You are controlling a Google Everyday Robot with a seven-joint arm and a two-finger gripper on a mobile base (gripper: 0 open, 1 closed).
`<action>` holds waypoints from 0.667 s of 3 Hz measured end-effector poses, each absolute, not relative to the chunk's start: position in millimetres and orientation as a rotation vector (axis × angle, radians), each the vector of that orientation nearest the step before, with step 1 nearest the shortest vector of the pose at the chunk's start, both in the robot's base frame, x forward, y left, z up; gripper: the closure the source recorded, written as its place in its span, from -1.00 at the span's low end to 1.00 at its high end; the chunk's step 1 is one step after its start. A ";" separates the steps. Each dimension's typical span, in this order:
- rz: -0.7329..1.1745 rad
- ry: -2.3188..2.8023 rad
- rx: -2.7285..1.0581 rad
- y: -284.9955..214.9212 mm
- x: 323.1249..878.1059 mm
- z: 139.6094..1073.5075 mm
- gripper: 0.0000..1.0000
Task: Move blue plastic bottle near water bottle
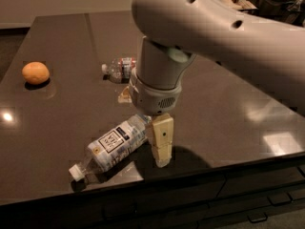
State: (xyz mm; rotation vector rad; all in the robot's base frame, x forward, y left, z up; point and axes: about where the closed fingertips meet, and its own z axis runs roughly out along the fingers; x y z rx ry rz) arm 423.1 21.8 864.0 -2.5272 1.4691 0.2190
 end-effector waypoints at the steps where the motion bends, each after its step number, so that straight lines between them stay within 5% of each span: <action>1: 0.204 1.485 -2.556 25.1 426.2 852.0 -0.70; 2: 0.197 1.506 -2.566 25.4 430.0 845.7 -0.24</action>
Offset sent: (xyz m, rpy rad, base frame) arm 0.0130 0.0030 -0.0263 -0.0750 0.0255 -0.0190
